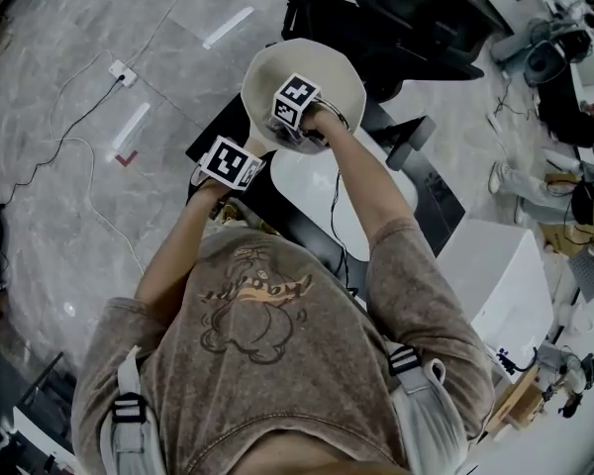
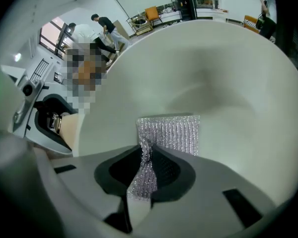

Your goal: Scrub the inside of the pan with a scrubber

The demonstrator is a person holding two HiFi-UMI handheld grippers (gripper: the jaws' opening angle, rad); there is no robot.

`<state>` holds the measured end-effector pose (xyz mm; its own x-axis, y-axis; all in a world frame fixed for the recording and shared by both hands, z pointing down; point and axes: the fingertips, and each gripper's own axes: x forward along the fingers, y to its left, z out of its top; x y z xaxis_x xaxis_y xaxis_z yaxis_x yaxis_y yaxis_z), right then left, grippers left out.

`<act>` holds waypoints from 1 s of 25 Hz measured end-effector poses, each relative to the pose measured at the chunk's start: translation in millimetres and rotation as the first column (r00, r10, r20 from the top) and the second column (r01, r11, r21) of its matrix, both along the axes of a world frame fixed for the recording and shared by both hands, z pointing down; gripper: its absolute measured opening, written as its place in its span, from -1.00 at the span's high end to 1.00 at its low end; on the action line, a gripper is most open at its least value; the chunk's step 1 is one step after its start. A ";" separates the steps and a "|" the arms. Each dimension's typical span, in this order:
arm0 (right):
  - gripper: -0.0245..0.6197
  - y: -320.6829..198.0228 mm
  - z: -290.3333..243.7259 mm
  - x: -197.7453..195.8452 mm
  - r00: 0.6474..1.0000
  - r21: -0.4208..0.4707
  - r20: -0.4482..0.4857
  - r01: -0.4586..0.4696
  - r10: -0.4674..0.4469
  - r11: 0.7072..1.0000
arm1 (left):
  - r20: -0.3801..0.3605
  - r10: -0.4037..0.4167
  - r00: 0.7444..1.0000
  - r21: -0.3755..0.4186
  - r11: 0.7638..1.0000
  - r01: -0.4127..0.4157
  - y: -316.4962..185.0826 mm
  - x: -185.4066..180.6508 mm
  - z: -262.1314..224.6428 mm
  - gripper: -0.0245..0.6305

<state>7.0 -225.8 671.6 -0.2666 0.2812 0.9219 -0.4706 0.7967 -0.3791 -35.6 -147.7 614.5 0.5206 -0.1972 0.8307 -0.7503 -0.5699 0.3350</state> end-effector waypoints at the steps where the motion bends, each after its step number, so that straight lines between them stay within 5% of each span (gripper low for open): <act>1: 0.66 -2.9 0.6 -3.7 1.000 0.014 0.019 -0.010 0.010 1.000 | -0.001 0.002 1.000 -0.008 1.000 -0.002 1.5 0.1 0.5 0.24; 9: 0.67 -33.0 0.5 -29.7 0.984 0.118 0.139 -0.127 0.110 0.985 | 0.018 0.007 1.000 -0.015 1.000 -0.007 1.3 -3.2 1.1 0.24; 25: 0.67 -102.9 1.2 -34.1 0.962 0.273 0.172 -0.253 0.212 0.928 | -0.011 0.004 1.000 -0.012 1.000 -0.005 -0.9 0.0 -0.4 0.24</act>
